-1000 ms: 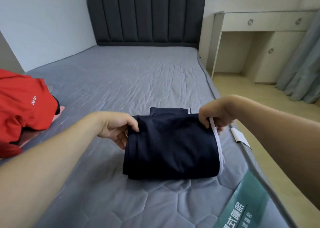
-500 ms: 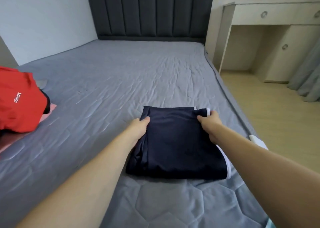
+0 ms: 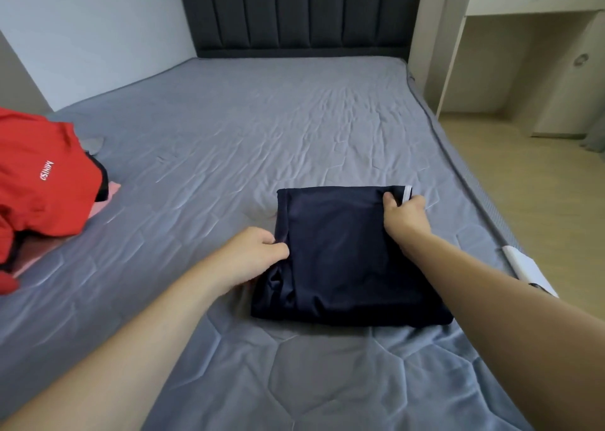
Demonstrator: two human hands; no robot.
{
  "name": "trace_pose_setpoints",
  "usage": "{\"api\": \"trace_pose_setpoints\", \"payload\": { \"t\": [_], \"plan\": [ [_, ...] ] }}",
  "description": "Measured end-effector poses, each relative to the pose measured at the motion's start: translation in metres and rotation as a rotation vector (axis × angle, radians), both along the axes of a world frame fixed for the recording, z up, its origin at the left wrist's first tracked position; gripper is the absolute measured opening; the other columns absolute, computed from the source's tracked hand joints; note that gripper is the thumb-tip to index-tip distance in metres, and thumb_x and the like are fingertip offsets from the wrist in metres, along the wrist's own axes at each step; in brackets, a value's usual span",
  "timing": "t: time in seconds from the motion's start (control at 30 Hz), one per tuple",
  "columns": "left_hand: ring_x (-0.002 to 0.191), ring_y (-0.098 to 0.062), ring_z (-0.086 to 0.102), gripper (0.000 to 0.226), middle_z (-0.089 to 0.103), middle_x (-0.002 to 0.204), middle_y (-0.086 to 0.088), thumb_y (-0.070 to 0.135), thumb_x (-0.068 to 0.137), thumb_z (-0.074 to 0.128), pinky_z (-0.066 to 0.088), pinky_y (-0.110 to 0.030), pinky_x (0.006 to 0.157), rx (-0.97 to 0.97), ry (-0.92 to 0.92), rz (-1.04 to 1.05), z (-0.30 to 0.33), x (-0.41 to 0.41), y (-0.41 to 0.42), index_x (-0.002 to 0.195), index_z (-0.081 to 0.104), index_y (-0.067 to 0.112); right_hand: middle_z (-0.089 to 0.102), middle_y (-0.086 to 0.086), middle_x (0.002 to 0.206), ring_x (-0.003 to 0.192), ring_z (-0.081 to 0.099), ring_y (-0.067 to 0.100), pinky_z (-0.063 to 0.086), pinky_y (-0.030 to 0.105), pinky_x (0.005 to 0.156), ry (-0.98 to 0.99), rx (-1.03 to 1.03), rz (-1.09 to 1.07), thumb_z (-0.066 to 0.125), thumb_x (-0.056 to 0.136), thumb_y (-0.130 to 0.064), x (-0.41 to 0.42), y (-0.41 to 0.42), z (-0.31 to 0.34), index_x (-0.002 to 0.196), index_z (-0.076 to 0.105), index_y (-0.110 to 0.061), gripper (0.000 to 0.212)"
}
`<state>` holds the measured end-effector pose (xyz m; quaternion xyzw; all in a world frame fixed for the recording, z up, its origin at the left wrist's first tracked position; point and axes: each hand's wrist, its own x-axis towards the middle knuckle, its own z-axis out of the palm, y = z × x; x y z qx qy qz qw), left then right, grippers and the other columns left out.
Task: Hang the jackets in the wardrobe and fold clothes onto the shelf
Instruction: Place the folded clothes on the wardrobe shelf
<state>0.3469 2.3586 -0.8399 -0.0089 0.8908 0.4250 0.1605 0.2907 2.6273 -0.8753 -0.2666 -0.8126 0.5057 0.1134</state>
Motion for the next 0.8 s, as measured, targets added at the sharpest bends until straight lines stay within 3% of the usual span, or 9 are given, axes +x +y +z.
{"api": "trace_pose_setpoints", "payload": {
  "t": [0.1, 0.2, 0.27, 0.33, 0.4, 0.5, 0.63, 0.7, 0.8],
  "plan": [
    [0.047, -0.010, 0.048, 0.022, 0.055, 0.060, -0.002, 0.018, 0.094, 0.056, 0.035, -0.021, 0.046, 0.030, 0.115, 0.068, -0.001, 0.002, -0.017, 0.074, 0.061, 0.010, 0.055, 0.015, 0.117, 0.103, 0.054, 0.033, 0.034, 0.033, 0.081, -0.033, 0.007, -0.016, 0.045, 0.099, -0.044, 0.003, 0.007, 0.000, 0.127, 0.036, 0.001, 0.053],
    [0.054, -0.017, 0.053, 0.020, 0.058, 0.070, -0.007, 0.015, 0.098, 0.049, 0.041, -0.025, 0.047, -0.019, 0.212, 0.223, -0.005, 0.008, -0.034, 0.079, 0.056, 0.012, 0.053, 0.018, 0.129, 0.116, 0.053, 0.036, 0.040, 0.036, 0.090, -0.098, -0.089, -0.013, 0.047, 0.097, -0.046, 0.005, 0.010, 0.004, 0.135, 0.035, 0.002, 0.062],
    [0.054, -0.019, 0.055, 0.017, 0.059, 0.073, -0.007, 0.029, 0.096, 0.054, 0.042, -0.027, 0.045, -0.012, 0.190, 0.218, -0.003, 0.014, -0.035, 0.086, 0.051, 0.017, 0.059, 0.014, 0.123, 0.106, 0.060, 0.033, 0.050, 0.039, 0.086, -0.132, -0.255, 0.048, 0.055, 0.094, -0.043, 0.008, 0.011, 0.012, 0.135, 0.041, -0.002, 0.059],
    [0.051, -0.015, 0.057, 0.037, 0.060, 0.069, -0.003, 0.050, 0.086, 0.064, 0.041, -0.025, 0.043, -0.043, 0.074, 0.122, 0.004, 0.023, -0.031, 0.088, 0.053, 0.014, 0.063, 0.011, 0.114, 0.093, 0.066, 0.030, 0.056, 0.039, 0.072, -0.167, -0.422, 0.145, 0.063, 0.090, -0.034, 0.017, 0.015, 0.023, 0.133, 0.043, -0.011, 0.053],
    [0.051, -0.014, 0.055, 0.039, 0.059, 0.063, 0.000, 0.044, 0.080, 0.075, 0.041, -0.025, 0.049, -0.077, 0.026, 0.012, 0.006, 0.032, -0.026, 0.083, 0.054, 0.011, 0.066, 0.014, 0.114, 0.093, 0.069, 0.033, 0.058, 0.049, 0.075, -0.266, -0.442, 0.265, 0.069, 0.087, -0.031, 0.026, 0.023, 0.031, 0.132, 0.045, -0.014, 0.053],
    [0.054, -0.014, 0.051, 0.016, 0.057, 0.064, -0.002, 0.014, 0.089, 0.068, 0.039, -0.028, 0.057, 0.240, -0.006, -0.004, 0.007, 0.040, -0.016, 0.081, 0.055, 0.011, 0.073, 0.013, 0.103, 0.086, 0.072, 0.031, 0.059, 0.045, 0.073, -0.376, -0.384, 0.386, 0.073, 0.085, -0.032, 0.042, 0.025, 0.030, 0.121, 0.059, -0.012, 0.044],
    [0.090, -0.022, 0.062, 0.006, 0.066, 0.103, -0.011, 0.013, 0.092, 0.056, 0.046, -0.035, 0.082, 0.949, -0.181, 0.068, 0.001, 0.046, -0.030, 0.098, 0.057, 0.012, 0.066, 0.014, 0.115, 0.093, 0.065, 0.029, 0.052, 0.036, 0.076, -0.238, -0.253, 0.215, 0.068, 0.088, -0.041, 0.046, 0.021, 0.011, 0.126, 0.054, -0.004, 0.055],
    [0.102, -0.025, 0.064, 0.014, 0.067, 0.115, -0.014, 0.013, 0.095, 0.052, 0.048, -0.036, 0.091, 0.937, -0.218, 0.138, -0.011, 0.050, -0.039, 0.105, 0.058, 0.006, 0.061, 0.014, 0.120, 0.093, 0.059, 0.029, 0.048, 0.036, 0.076, -0.194, -0.191, 0.167, 0.065, 0.089, -0.045, 0.043, 0.018, 0.003, 0.128, 0.050, -0.004, 0.059],
    [0.110, -0.029, 0.063, 0.026, 0.067, 0.120, -0.015, 0.013, 0.103, 0.043, 0.049, -0.039, 0.092, 0.703, -0.280, 0.223, -0.018, 0.049, -0.039, 0.115, 0.058, -0.003, 0.057, 0.015, 0.124, 0.104, 0.057, 0.032, 0.048, 0.041, 0.089, -0.174, -0.036, 0.135, 0.059, 0.090, -0.051, 0.042, 0.011, -0.004, 0.128, 0.046, -0.005, 0.061]
  ]
}}
